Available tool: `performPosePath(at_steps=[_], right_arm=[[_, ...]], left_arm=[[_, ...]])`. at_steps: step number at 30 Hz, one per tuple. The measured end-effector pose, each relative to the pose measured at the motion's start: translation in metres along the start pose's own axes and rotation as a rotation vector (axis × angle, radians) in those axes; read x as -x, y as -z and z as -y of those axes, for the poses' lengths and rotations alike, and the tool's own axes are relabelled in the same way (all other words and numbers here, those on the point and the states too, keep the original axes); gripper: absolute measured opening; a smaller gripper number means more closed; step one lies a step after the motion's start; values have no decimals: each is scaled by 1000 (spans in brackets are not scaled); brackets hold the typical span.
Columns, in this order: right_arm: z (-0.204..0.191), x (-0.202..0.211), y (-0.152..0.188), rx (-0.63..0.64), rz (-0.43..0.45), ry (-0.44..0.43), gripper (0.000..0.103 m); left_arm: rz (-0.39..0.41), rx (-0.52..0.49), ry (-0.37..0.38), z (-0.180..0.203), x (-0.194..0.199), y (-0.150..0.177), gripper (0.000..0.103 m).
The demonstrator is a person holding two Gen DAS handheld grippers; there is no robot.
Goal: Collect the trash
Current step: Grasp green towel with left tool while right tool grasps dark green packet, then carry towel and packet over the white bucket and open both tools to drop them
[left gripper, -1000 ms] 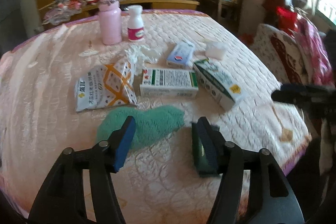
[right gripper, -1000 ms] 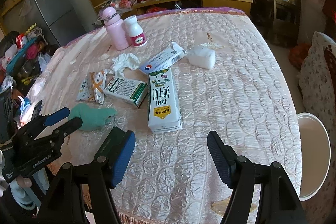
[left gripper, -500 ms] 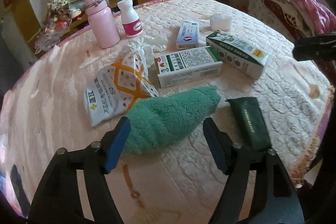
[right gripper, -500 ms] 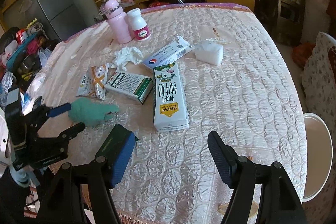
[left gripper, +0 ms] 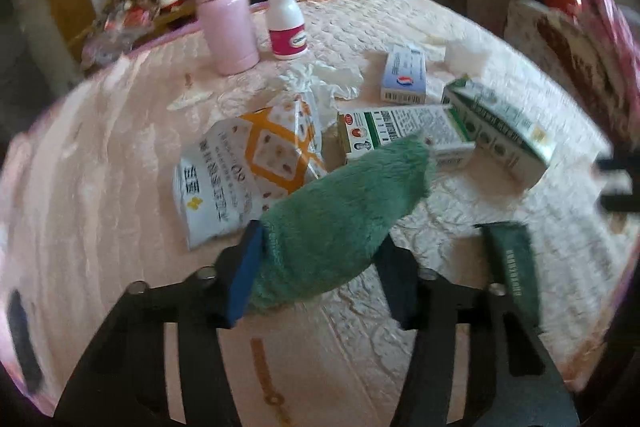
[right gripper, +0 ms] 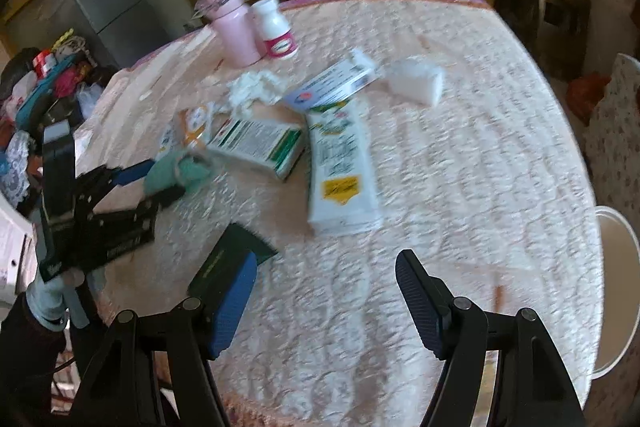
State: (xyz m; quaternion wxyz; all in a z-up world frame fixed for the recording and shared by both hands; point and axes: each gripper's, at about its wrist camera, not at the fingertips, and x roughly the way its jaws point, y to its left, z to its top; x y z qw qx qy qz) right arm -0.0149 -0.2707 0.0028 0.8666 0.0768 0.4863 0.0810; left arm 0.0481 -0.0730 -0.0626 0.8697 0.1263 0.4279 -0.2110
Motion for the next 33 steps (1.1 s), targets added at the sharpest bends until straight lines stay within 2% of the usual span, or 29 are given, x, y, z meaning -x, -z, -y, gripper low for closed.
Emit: performPosePath(at_steps=[2,7,12,16,17,18,19,20,22,33], right_arm=[[-11,-10,5,9,-32,-34,70],[-46,-42,14,47,-99,-88,70],[-69,-68,13,61,-116,-68,70],[-84,-78,8,105,-74,-15,69],[-85,-78,7,117,-65,-2,68],[-85,-78,8,135,-49,20,56],[-83,-77,8,140,-44,25,37],[-79,-75,8,134,-48,10,33],[-71,-69,10,122,-51,-15,32],[-42,-10,7,104,50,-25,31]], left_arm=[[-4,45,28,-3,10,2,44],[-25,119,46,-9,31,11,42],[-31,172,72,-14,41,24,42],[-31,215,90,-19,46,30,42],[-32,220,93,-20,46,31,42],[-32,223,94,-19,47,32,42],[-32,227,98,-19,48,33,42],[-31,230,103,-18,48,33,42],[-27,235,117,-16,50,33,42],[2,202,157,20,55,15,42]])
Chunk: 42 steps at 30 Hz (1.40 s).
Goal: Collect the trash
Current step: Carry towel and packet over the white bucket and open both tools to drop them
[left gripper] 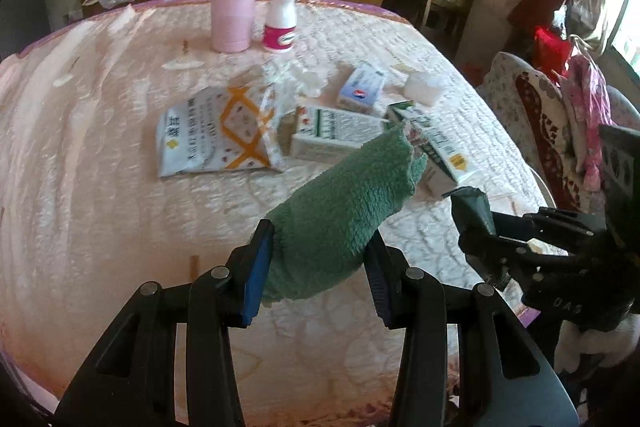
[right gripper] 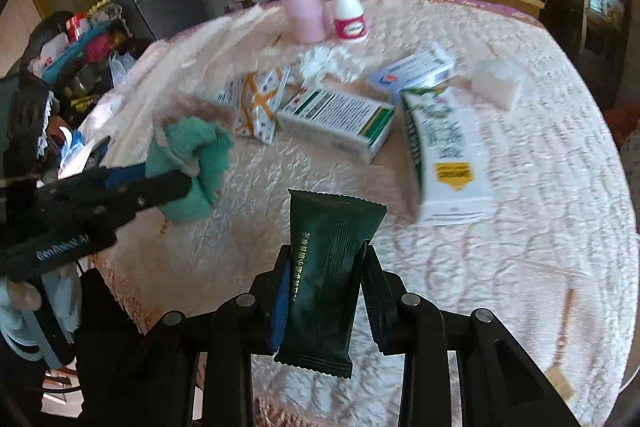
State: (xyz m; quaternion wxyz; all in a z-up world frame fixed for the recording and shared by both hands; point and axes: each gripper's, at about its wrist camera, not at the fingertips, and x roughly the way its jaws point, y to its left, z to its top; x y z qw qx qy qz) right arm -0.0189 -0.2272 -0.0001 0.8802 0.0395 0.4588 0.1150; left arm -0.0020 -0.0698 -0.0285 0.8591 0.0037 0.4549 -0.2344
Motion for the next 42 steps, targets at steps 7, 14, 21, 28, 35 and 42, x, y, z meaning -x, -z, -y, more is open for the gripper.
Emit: performPosePath(at_steps=[7,14,21,28,35,42], right_arm=[[20,33,0,-18,49,34,31],[51,68,8,-48,94,80,31],[87,99,22,-94,124,133,31],[123,128,36,-145,150,190,31],[162,151,52,-211,167,244,31],[204,169,74,-285,168,296,31]], left_arm=[[16,-26,33,33,-1,-11,42],[29,-79,72,77,-3,-20,42],[39,-134,114,123,-6,-29,42],[31,-188,160,169,-15,-37,42],[12,-250,208,220,-32,-41,42],[-21,-302,251,269,-53,-41,41]])
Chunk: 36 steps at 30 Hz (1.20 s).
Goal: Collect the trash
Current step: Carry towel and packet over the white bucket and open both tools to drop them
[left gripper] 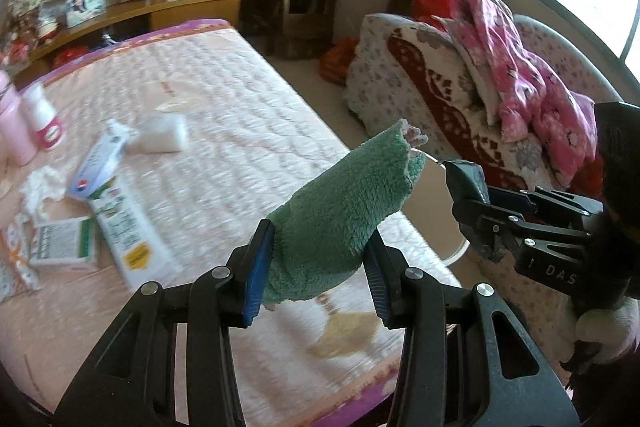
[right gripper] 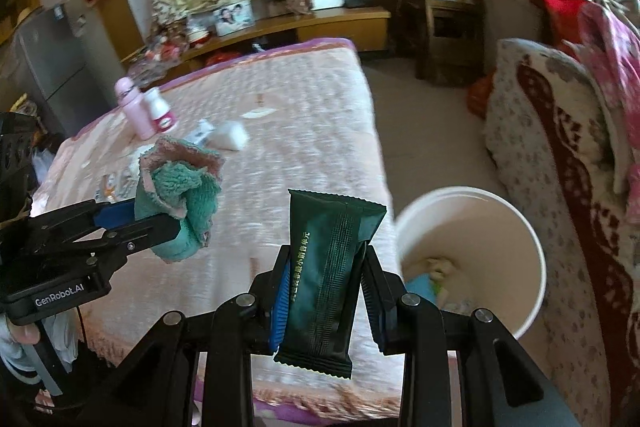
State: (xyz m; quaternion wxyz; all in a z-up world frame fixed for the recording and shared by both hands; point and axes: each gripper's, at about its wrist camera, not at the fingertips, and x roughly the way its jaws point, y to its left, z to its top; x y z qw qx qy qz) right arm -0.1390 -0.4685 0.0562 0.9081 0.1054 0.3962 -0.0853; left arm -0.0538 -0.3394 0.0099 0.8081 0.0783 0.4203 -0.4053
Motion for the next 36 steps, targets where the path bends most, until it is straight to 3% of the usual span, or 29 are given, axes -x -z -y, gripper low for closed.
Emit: performPosePath(at_steps=[16,36], right_arm=[[90,-19,25,-159,-53,94,31],[139,-43,42,-262,-93,118,32]], left_arm=[[-57,-38,92,70,-71,-31,41],[-61,-27,173,105,-108,-44,42]])
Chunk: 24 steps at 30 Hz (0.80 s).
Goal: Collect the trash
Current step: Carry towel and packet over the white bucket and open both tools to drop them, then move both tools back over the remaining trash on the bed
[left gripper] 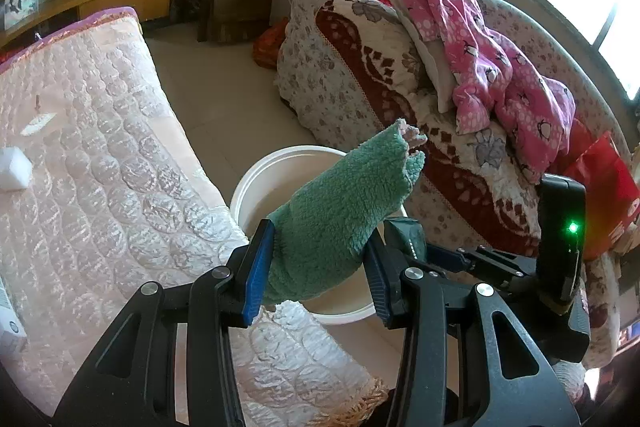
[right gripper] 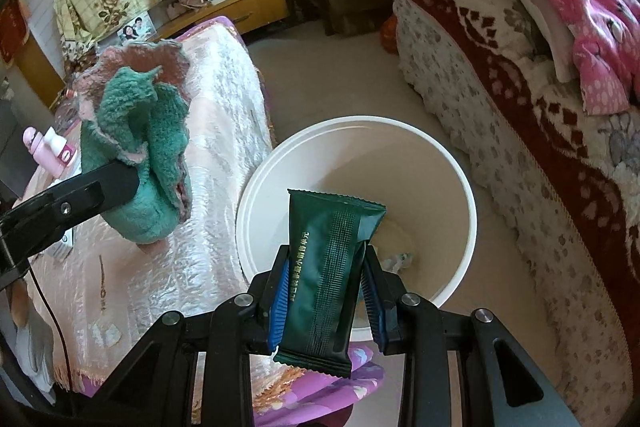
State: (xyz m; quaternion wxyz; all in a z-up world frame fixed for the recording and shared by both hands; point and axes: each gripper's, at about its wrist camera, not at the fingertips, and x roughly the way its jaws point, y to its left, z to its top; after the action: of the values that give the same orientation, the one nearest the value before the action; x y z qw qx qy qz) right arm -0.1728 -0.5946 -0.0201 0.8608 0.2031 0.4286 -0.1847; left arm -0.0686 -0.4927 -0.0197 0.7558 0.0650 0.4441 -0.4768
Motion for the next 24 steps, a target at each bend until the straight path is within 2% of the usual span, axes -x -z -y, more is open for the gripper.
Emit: performPosePath(at_steps=[3,6,7,10,14,24], right_arm=[[-1,-2,0,-2,-1,1,34],[-1,-3,-1,-14,4,-1,47],[-1,-3,-1,-17,5,-2,48],[0,-6,-2,-27,-4,-2,49],[0,-9,2,-32,-15,-3,49],[-3,-8,5,-24,-27,-2,50]], left_arm=[[-3,17,6,-4,-3,1,43],[-4,32,13,-9,-4,2,44],[-7,35,10,-11,-4,3,45],[-17,38,12,-14,-4,6,48],[-12,44,19,-18,-2,9,58],[-1,37,-10,-22,6,15,59]])
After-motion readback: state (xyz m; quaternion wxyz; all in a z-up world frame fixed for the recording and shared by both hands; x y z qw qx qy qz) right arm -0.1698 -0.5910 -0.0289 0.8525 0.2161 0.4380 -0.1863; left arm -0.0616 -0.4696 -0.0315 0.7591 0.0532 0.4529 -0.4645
